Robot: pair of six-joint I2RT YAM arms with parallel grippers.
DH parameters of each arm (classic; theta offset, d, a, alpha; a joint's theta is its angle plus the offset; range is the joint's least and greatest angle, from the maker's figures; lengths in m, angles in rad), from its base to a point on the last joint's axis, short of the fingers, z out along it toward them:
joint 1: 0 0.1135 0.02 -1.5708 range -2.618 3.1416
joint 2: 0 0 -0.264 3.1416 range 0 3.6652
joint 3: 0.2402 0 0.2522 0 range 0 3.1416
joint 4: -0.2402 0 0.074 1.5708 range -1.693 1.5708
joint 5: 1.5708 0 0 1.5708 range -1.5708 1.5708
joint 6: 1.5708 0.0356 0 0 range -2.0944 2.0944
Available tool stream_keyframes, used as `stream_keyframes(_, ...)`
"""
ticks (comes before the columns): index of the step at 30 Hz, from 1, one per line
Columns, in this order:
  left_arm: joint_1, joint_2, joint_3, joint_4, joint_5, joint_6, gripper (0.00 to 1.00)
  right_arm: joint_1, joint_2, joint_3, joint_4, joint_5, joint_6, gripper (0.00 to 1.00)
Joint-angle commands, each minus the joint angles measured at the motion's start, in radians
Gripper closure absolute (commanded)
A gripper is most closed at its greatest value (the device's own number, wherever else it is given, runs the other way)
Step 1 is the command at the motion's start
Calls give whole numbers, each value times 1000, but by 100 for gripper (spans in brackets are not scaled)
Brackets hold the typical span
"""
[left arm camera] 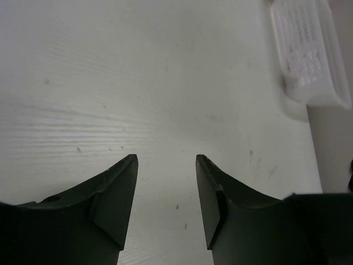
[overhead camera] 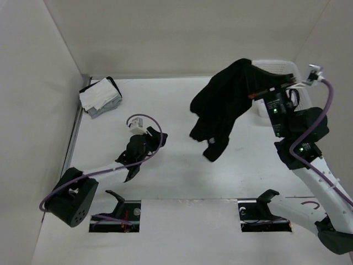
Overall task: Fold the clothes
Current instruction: Move the tank top to the center of the board
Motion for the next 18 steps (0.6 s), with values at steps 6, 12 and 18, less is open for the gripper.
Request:
stream_keyframes(6,197,-274,-106,-59,-67,-85,55,20,328,-346,212,-166,325,95)
stream_keyframes(12,158,-216,-77,-104,-122,-60,55,-119,720,-227,202,-228,364,62)
stream_keyframes(18,95,-92,6,-189,-145,-7,62,-32,550,-394,90,-162,278,58)
